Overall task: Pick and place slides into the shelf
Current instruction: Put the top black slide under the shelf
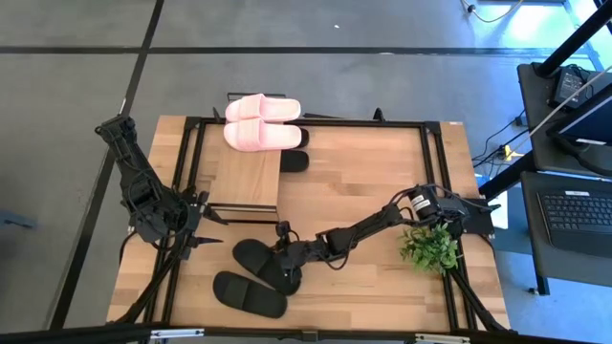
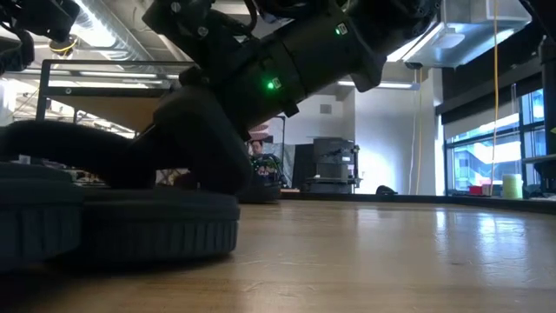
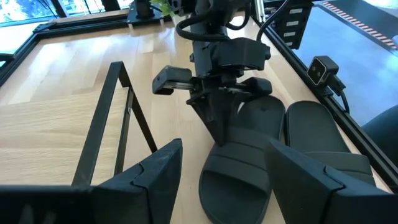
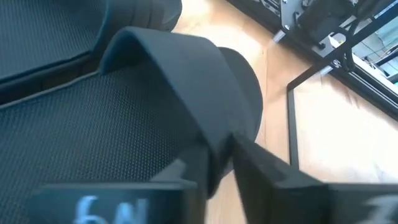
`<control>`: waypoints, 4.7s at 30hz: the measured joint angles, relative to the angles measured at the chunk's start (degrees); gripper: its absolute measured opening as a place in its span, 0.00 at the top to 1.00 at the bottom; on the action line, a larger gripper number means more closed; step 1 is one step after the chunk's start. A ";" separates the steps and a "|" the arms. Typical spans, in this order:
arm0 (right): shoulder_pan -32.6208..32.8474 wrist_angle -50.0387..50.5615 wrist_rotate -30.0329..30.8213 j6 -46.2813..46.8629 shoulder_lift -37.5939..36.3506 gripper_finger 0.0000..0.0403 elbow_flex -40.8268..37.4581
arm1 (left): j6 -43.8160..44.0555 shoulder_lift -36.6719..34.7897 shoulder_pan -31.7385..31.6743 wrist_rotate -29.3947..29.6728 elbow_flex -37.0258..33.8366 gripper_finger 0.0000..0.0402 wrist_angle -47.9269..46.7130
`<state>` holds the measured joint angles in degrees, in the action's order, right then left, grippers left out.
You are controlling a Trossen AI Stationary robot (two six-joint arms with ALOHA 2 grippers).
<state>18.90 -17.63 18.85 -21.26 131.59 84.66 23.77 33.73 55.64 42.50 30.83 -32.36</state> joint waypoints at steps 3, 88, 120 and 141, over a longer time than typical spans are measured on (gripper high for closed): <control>0.00 0.09 0.00 0.08 0.00 0.96 0.00 | 0.00 0.00 0.00 0.00 0.00 0.46 0.00; -26.26 9.99 -17.22 -21.51 -25.20 0.96 -23.12 | -0.66 0.01 0.00 0.01 0.00 0.46 -0.04; -26.71 9.79 -17.42 -21.05 -25.20 0.63 -23.10 | -7.87 0.00 0.00 0.01 0.00 0.46 -0.04; -25.38 9.94 -17.00 -21.13 -25.22 0.53 -23.06 | -7.87 0.01 0.02 0.02 0.00 0.46 -0.04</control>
<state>-6.48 -7.68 1.85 -42.39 106.37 61.60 15.90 33.74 55.66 42.52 30.83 -32.40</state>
